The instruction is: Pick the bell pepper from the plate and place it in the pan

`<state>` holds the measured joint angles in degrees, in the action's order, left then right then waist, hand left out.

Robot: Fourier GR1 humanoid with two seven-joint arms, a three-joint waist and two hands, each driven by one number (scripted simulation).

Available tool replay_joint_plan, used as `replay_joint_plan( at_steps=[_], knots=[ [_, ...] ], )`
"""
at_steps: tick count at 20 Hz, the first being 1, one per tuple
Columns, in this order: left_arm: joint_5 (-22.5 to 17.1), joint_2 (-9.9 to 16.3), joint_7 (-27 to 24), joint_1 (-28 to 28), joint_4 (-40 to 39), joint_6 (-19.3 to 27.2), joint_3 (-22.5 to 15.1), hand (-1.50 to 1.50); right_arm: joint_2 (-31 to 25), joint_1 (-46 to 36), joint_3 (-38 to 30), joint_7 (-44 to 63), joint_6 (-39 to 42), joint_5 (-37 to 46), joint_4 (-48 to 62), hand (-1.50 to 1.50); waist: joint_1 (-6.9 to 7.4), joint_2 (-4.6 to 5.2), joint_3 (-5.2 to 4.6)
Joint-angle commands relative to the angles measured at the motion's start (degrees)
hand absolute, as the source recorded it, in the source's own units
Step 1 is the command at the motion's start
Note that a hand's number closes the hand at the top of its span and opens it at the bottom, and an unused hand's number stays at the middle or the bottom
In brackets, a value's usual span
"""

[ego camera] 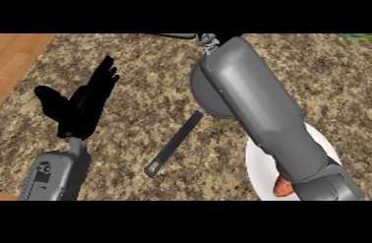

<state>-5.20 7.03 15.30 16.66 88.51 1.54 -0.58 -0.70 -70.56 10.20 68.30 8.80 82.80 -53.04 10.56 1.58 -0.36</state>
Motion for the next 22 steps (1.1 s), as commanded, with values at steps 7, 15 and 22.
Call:
replay_joint_plan(
  at_steps=[7, 15, 22],
  knots=[
    [-0.2, 1.4, -0.2, -1.0, 0.4, 0.9, 2.6, 0.00, 0.7, -0.8, 2.0, 16.5, -10.2, -1.0, 6.2, 1.50, -4.16, -0.80, 0.24],
    [-0.6, 2.6, -0.5, -2.2, 0.5, 1.2, 4.6, 0.00, 0.7, 6.2, 4.3, 11.9, -21.1, -4.7, 7.6, 1.50, -6.37, -0.89, 0.33],
    [0.0, 1.3, -2.9, -3.9, -1.0, 1.3, 4.1, 0.00, 0.7, 11.0, 1.1, 3.8, -33.5, -4.7, 15.9, 1.50, -6.80, -0.31, 0.35]
  ],
)
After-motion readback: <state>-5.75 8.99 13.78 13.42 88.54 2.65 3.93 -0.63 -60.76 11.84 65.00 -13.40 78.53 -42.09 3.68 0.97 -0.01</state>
